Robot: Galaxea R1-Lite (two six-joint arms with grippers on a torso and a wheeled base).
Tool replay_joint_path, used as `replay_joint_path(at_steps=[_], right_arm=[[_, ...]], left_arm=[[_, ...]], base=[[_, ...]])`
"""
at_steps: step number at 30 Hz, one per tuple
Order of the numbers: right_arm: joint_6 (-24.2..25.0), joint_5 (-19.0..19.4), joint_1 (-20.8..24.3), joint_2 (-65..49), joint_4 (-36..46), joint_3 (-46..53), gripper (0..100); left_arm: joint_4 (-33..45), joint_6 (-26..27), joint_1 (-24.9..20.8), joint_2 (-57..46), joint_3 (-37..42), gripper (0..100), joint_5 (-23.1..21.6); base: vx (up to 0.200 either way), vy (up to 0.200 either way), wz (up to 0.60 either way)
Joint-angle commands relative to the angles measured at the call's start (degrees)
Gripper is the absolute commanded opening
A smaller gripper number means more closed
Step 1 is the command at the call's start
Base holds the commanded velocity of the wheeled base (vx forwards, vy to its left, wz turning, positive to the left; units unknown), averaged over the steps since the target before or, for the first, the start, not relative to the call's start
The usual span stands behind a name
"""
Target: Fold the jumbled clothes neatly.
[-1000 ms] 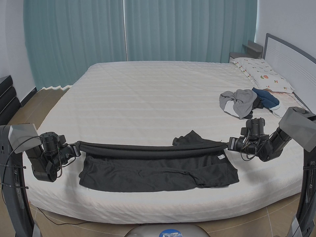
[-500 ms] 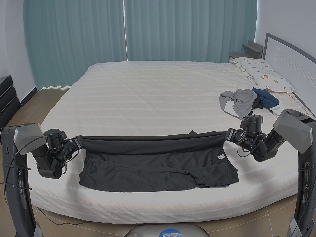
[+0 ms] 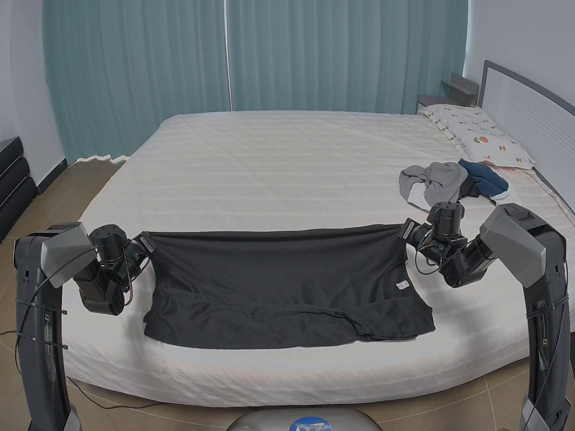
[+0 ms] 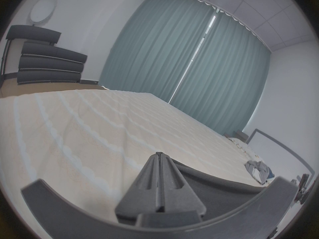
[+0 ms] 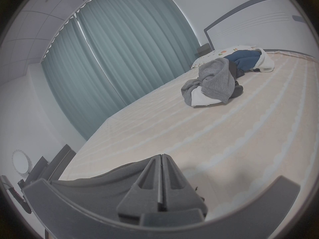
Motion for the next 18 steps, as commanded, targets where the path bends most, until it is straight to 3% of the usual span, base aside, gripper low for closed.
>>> replay_joint_path(at_steps=[1,6,11,16,18], right_arm=[[0.8,-1.4,0.3,3.5,0.0,-3.9,0],[3.9,-1.8,0.3,3.8,0.2,-4.8,0],[4.1,-1.0,0.3,2.7,1.1,-2.6,0],[4.4,1.1,0.3,0.7,1.1,-0.1,0],[4.9,1.5,0.2,-0.2,1.0,0.4,0]], left_arm=[[0.1,-2.1,-0.2,3.0,-2.9,0,1.1],[0.1,-2.9,-0.7,3.4,-3.0,0,1.1],[0.0,-2.6,-0.8,3.1,-2.2,0,0.9],[-0.3,-2.3,-0.7,2.5,0.4,0,-0.3],[-1.0,-2.4,-0.6,0.9,2.5,0,-2.7]], base=[[0.000,0.000,0.00],[0.000,0.000,0.00],[0.000,0.000,0.00],[0.000,0.000,0.00],[0.000,0.000,0.00]])
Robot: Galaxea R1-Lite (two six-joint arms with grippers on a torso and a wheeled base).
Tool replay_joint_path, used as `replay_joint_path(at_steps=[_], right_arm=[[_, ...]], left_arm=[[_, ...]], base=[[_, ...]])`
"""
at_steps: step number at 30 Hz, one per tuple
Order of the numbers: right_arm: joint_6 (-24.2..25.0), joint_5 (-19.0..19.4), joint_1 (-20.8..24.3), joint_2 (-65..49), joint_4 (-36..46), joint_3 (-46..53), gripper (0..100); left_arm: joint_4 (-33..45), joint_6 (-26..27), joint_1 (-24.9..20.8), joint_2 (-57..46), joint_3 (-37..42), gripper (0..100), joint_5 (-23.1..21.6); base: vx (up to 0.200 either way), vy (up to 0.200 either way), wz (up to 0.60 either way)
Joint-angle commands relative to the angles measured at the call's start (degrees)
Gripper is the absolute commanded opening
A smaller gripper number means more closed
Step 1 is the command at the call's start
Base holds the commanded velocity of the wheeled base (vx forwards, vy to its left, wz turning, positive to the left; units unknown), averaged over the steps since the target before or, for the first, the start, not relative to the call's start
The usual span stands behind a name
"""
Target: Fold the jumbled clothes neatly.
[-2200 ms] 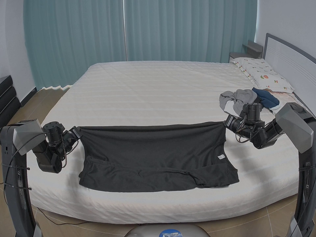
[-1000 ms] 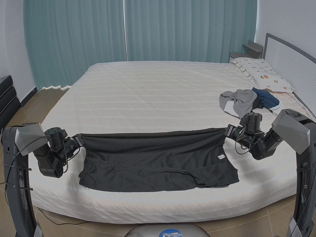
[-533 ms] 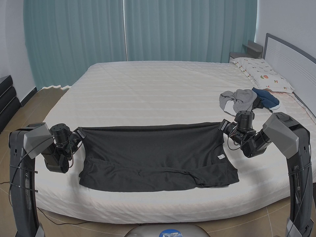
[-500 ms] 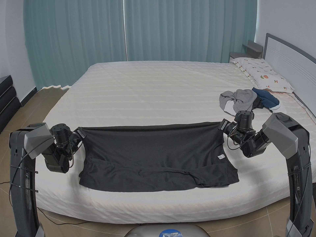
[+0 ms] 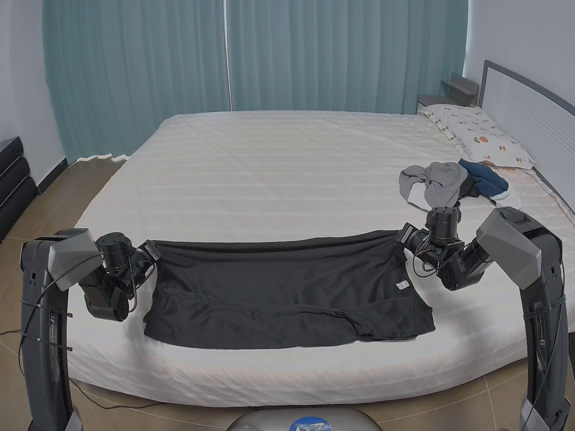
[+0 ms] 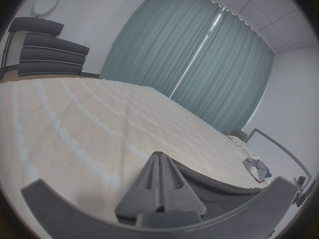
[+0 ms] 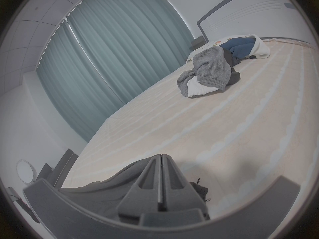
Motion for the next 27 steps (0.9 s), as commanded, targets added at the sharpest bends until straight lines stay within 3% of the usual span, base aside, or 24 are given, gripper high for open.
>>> replay_joint_path(at_steps=[1,11,14,22,27], right_arm=[[1.0,0.7,-0.1,-2.5,-0.3,1.5,0],[1.9,6.5,-1.3,-7.6,-3.2,12.4,0],[1.8,8.7,-2.5,-9.4,-6.1,17.6,0],[-7.1,14.6,-4.7,-10.4,-10.8,29.8,0],[-10.4,15.0,-4.7,-9.4,-14.0,34.9,0]], left_arm=[[-0.6,0.0,0.2,-2.5,3.6,0,-2.7],[-5.0,0.2,2.0,-6.6,10.2,0,-10.0],[-7.2,0.8,4.0,-9.6,15.6,0,-17.7],[-7.4,11.0,8.5,-10.0,21.7,0,-27.8],[-7.1,15.8,9.2,-8.1,22.4,0,-28.6]], base=[[0.000,0.000,0.00],[0.000,0.000,0.00],[0.000,0.000,0.00],[0.000,0.000,0.00],[0.000,0.000,0.00]])
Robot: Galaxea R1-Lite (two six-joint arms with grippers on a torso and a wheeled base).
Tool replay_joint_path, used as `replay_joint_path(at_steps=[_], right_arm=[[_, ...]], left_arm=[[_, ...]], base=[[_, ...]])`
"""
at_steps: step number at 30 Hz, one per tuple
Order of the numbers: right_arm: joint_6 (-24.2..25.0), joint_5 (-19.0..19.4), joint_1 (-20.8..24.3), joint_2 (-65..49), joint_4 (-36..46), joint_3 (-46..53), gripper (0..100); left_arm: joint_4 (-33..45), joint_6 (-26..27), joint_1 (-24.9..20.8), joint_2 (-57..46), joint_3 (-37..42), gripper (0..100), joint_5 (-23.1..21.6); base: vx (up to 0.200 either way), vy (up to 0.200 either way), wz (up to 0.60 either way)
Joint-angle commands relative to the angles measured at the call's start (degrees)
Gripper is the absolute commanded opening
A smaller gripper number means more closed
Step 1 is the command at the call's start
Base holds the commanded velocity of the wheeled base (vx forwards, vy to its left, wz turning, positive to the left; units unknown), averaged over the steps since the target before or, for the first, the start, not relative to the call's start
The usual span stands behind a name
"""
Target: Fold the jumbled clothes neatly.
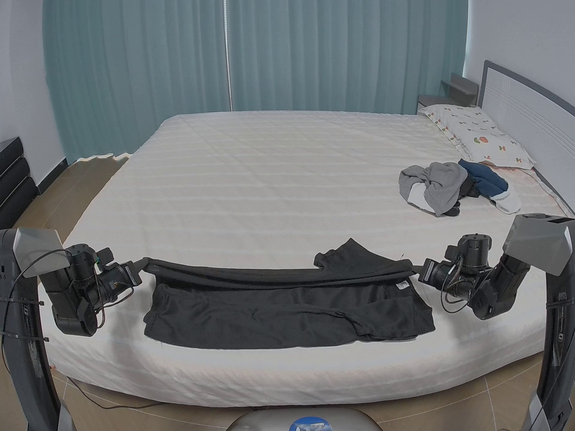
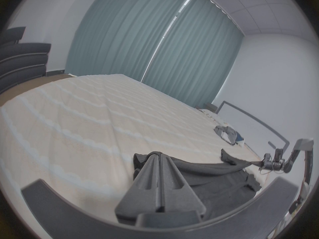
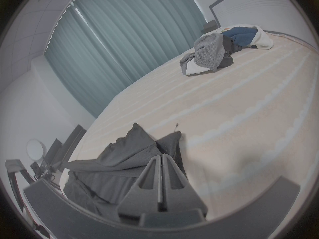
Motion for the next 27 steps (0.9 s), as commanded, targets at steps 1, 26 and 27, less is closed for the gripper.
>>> replay_joint_path(at_steps=[1,26,27], right_arm=[[-2.5,0.8,-0.6,0.3,-2.3,5.5,0],[-5.2,1.0,-1.6,4.3,-12.3,15.0,0],[-5.2,1.0,-1.6,4.7,-12.4,15.1,0]], left_arm=[[0.2,3.4,1.6,1.2,2.0,0,-1.1],[1.8,18.7,3.0,5.1,7.0,100,-2.0],[1.7,18.7,2.9,5.2,7.0,100,-2.0]], base=[[0.000,0.000,0.00],[0.000,0.000,0.00],[0.000,0.000,0.00]])
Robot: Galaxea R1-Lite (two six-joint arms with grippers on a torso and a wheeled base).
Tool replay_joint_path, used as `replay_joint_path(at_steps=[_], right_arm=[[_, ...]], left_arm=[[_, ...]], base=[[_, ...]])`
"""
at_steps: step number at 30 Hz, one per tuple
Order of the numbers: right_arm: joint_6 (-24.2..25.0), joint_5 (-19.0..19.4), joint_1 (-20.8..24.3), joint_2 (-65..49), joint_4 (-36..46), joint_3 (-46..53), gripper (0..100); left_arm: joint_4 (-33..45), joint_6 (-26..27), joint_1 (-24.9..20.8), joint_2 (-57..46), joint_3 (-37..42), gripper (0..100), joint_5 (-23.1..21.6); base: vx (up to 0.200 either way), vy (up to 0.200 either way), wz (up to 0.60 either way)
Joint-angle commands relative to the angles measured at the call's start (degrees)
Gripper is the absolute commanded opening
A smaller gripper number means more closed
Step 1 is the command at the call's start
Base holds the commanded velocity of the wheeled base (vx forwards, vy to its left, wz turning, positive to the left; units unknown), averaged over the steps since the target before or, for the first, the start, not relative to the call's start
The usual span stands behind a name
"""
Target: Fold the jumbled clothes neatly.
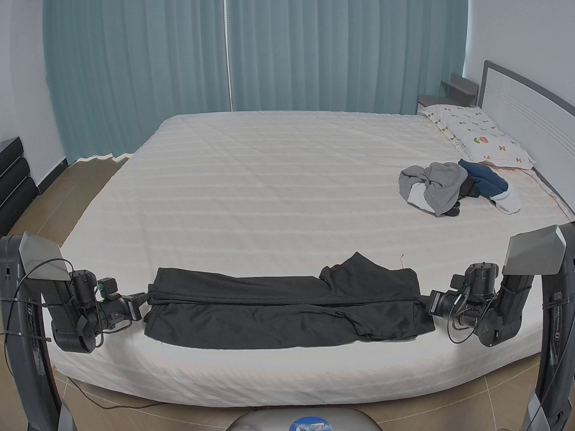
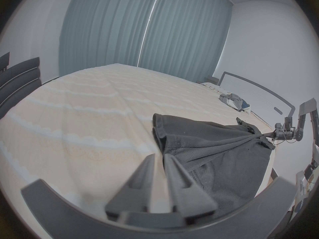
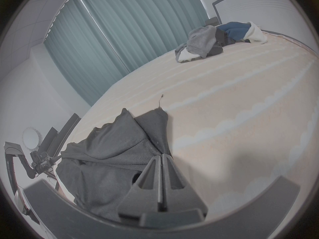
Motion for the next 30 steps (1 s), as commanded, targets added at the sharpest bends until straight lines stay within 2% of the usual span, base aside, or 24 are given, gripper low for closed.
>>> replay_joint_path(at_steps=[1,3,4,7,10,12,15,20,22,23,27,30], right_arm=[[0.2,0.0,0.1,2.0,-0.4,0.7,0],[0.7,0.0,0.1,2.0,-0.9,0.4,0],[0.7,0.0,0.1,2.0,-0.9,0.4,100],[2.5,0.0,0.1,0.2,-2.6,0.8,100],[7.3,0.2,0.2,-3.1,-3.8,1.4,100],[8.5,0.2,0.1,-3.8,-3.9,1.2,100],[10.6,0.2,-0.8,-3.8,-4.0,0.2,100],[14.1,0.1,-1.2,-3.5,-3.6,-1.6,100],[15.2,0.1,-1.2,-3.5,-3.3,-2.2,100],[16.0,0.1,-1.2,-3.3,-3.2,-2.6,100],[18.8,0.1,-1.1,-2.3,-2.0,-5.1,100],[20.6,0.1,-1.2,-2.1,1.5,-7.7,100]], left_arm=[[-0.1,0.0,0.0,0.8,0.4,100,0.0],[-0.2,0.0,0.0,0.7,0.5,100,-0.1],[-0.2,0.0,0.0,0.7,0.5,100,-0.1],[-0.6,0.1,0.3,0.3,0.8,100,-1.5],[-0.6,-0.4,2.5,-0.9,1.1,100,-5.8],[-0.4,-1.0,2.8,-1.7,1.0,100,-6.5],[-0.4,-5.4,2.8,-3.2,0.6,100,-6.7],[0.1,-18.1,0.4,-6.5,-1.5,100,-5.3],[0.9,-22.9,-0.9,-7.6,-3.0,100,-2.7],[2.4,-25.6,-2.2,-8.0,-4.7,100,0.2],[15.3,-32.2,-6.7,-7.8,-13.5,100,12.6],[24.7,-35.8,-8.3,-7.5,-19.9,100,17.4]], base=[[0.000,0.000,0.00],[0.000,0.000,0.00],[0.000,0.000,0.00],[0.000,0.000,0.00],[0.000,0.000,0.00],[0.000,0.000,0.00],[0.000,0.000,0.00],[0.000,0.000,0.00],[0.000,0.000,0.00],[0.000,0.000,0.00],[0.000,0.000,0.00],[0.000,0.000,0.00]])
